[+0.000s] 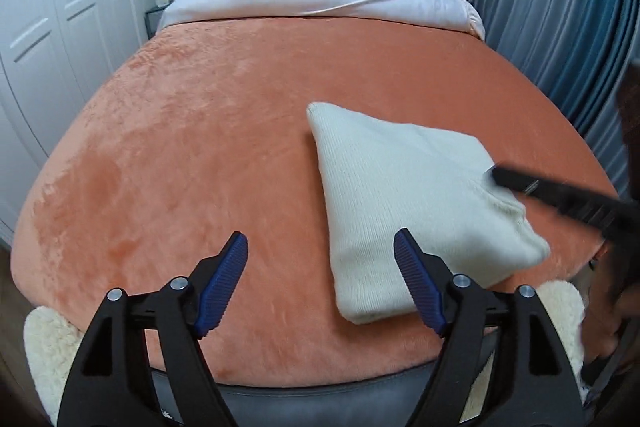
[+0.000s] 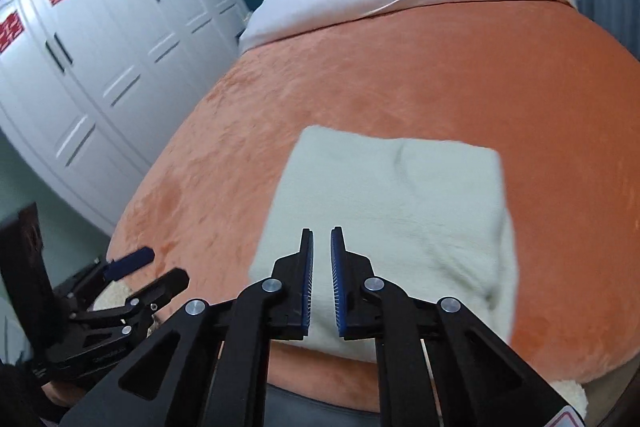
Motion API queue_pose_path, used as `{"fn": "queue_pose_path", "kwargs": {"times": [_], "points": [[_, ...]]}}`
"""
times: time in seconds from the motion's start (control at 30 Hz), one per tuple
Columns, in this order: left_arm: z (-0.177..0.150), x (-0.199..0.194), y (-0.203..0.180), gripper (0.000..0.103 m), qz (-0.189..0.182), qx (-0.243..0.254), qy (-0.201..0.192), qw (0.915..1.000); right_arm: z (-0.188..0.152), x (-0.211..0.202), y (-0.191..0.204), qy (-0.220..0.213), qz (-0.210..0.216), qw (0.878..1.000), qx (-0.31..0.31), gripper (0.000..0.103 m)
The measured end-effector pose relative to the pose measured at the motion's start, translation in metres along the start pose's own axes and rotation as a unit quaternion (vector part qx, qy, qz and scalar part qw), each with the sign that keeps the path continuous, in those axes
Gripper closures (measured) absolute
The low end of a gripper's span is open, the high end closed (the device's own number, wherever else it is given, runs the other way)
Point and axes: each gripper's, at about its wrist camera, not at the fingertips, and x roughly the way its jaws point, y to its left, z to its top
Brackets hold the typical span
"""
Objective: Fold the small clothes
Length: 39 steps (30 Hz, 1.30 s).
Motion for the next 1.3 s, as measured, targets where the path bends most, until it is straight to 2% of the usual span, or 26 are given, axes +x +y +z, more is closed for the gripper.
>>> {"fn": "queue_pose_path", "kwargs": {"times": [0.03,0.1,0.13,0.17,0.23,0.3,0.37,0.43,0.47,0.5,0.53,0.6,0.67,0.73,0.77,0.9,0.97,1.0,1.03,1.07,1.1,1.13,1.23,1.27,1.3], "points": [[0.001,0.001,0.001,0.030,-0.001,-0.002,0.001,1.0000,-0.006,0.026,0.006,0.034,-0.002,0.999,-0.014,0.095],[0.001,0.003,0.002,0.030,0.005,-0.007,0.011,0.9999,-0.033,0.090,0.005,0.117,-0.048,0.991,-0.046,0.102],[-0.001,0.005,0.003,0.030,0.004,-0.009,0.018,0.9998,-0.045,0.104,0.000,0.117,-0.045,0.991,-0.048,0.103],[0.001,0.006,0.004,0.030,0.001,-0.010,0.026,0.9996,-0.045,0.098,-0.004,0.101,-0.031,0.994,-0.034,0.103],[0.001,0.007,0.001,0.030,-0.003,-0.010,0.032,0.9994,-0.031,0.070,-0.013,0.103,-0.013,0.994,0.021,0.103],[0.001,0.012,-0.005,0.030,-0.013,-0.006,0.034,0.9993,-0.021,0.028,-0.019,0.050,-0.020,0.998,0.032,0.103],[0.000,0.023,-0.016,0.030,-0.022,0.002,0.040,0.9990,-0.019,-0.005,-0.032,0.017,-0.063,0.998,0.026,0.103],[-0.004,0.040,-0.027,0.030,-0.027,0.015,0.054,0.9980,-0.029,-0.007,-0.058,0.027,-0.112,0.992,0.042,0.103],[-0.008,0.049,-0.033,0.030,-0.022,0.022,0.064,0.9975,-0.040,0.004,-0.077,0.053,-0.145,0.987,0.052,0.103],[-0.012,0.060,-0.037,0.030,-0.019,0.028,0.074,0.9967,-0.053,0.024,-0.097,0.088,-0.154,0.982,0.063,0.103],[-0.018,0.071,-0.042,0.030,-0.014,0.038,0.088,0.9953,-0.062,0.036,-0.108,0.098,-0.140,0.982,0.078,0.103],[-0.027,0.087,-0.045,0.029,0.000,0.044,0.110,0.9930,-0.058,0.022,-0.110,0.079,-0.120,0.984,0.105,0.103],[-0.028,0.087,-0.040,0.028,-0.009,0.024,0.113,0.9933,-0.047,-0.006,-0.109,0.037,-0.090,0.985,0.140,0.102],[-0.026,0.085,-0.037,0.027,-0.013,0.017,0.113,0.9934,-0.043,-0.032,-0.112,-0.007,-0.089,0.982,0.166,0.083],[-0.028,0.086,-0.038,0.026,-0.011,0.018,0.113,0.9934,-0.042,-0.042,-0.115,-0.017,-0.097,0.980,0.170,0.082],[-0.033,0.088,-0.040,0.024,-0.006,0.019,0.110,0.9937,-0.050,-0.044,-0.134,0.006,-0.088,0.978,0.187,0.081],[-0.032,0.090,-0.041,0.022,-0.003,0.019,0.112,0.9936,-0.056,-0.033,-0.136,0.023,-0.066,0.979,0.190,0.074],[-0.033,0.090,-0.041,0.021,-0.003,0.017,0.114,0.9933,-0.054,-0.023,-0.128,0.029,-0.059,0.981,0.185,0.066],[-0.031,0.091,-0.039,0.021,-0.004,0.015,0.116,0.9931,-0.053,-0.013,-0.126,0.033,-0.058,0.982,0.178,0.062],[-0.030,0.090,-0.039,0.021,-0.005,0.013,0.117,0.9930,-0.052,-0.001,-0.128,0.042,-0.059,0.983,0.170,0.062],[-0.030,0.089,-0.039,0.021,-0.005,0.013,0.118,0.9929,-0.048,0.012,-0.125,0.050,-0.068,0.983,0.166,0.075],[-0.028,0.088,-0.038,0.021,-0.006,0.014,0.118,0.9929,-0.047,0.009,-0.124,0.041,-0.073,0.983,0.166,0.090],[-0.027,0.086,-0.039,0.021,-0.008,0.021,0.111,0.9936,-0.032,-0.024,-0.126,-0.035,-0.039,0.983,0.178,0.092],[-0.027,0.087,-0.041,0.021,-0.009,0.024,0.109,0.9937,-0.031,-0.032,-0.126,-0.048,-0.037,0.983,0.175,0.092],[-0.028,0.091,-0.044,0.021,-0.002,0.032,0.111,0.9933,-0.032,-0.029,-0.130,-0.044,-0.044,0.984,0.169,0.092]]}}
